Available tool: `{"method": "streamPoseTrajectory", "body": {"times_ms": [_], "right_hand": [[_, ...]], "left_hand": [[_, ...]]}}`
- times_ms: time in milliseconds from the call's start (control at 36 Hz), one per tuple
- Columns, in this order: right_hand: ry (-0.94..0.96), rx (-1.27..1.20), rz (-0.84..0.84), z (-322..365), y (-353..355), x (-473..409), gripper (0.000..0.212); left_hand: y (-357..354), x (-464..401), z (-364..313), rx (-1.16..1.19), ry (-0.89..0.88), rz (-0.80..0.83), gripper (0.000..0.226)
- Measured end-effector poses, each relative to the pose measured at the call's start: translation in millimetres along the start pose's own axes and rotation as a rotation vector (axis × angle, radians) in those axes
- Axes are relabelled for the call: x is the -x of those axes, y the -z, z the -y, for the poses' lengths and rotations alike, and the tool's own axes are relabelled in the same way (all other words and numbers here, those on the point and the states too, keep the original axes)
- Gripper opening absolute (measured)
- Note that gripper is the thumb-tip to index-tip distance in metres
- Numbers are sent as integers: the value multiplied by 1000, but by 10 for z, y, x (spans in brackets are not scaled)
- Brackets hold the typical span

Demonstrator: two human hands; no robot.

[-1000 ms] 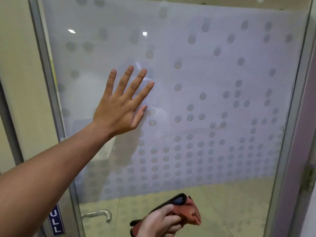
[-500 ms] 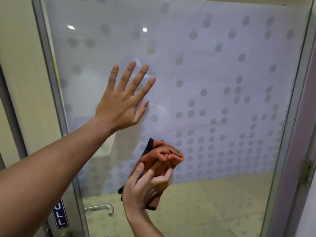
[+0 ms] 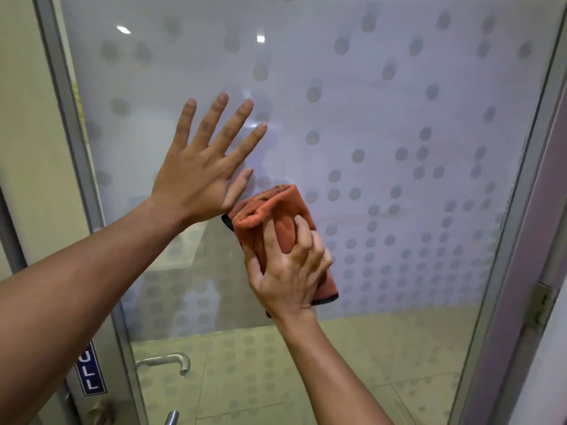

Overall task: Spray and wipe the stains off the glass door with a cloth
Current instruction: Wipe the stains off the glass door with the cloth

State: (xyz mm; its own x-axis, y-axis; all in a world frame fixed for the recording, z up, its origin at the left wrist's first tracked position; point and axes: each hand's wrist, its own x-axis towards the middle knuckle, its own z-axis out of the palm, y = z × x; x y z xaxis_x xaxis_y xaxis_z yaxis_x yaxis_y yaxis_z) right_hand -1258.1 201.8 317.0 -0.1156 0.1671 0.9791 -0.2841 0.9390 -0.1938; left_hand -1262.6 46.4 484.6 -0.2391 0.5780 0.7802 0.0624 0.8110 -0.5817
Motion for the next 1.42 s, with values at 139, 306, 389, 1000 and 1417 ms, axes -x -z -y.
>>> {"method": "streamPoseTrajectory", "body": {"times_ms": [139, 306, 389, 1000, 1417], "right_hand": [[62, 46, -24, -324, 33, -138, 51], [16, 85, -68, -746, 125, -328, 53], [-4, 111, -94, -1020, 161, -427, 52], [-560, 45, -99, -2498, 468, -599, 77], [-492, 27, 43, -2083, 455, -529, 83]], "left_hand": [[-4, 9, 9, -3, 3, 8, 66], [14, -2, 7, 1, 15, 24, 67], [20, -5, -2, -5, 16, 10, 66], [25, 43, -47, 40, 93, 5, 64], [-62, 576, -202, 36, 189, 30, 66]]}}
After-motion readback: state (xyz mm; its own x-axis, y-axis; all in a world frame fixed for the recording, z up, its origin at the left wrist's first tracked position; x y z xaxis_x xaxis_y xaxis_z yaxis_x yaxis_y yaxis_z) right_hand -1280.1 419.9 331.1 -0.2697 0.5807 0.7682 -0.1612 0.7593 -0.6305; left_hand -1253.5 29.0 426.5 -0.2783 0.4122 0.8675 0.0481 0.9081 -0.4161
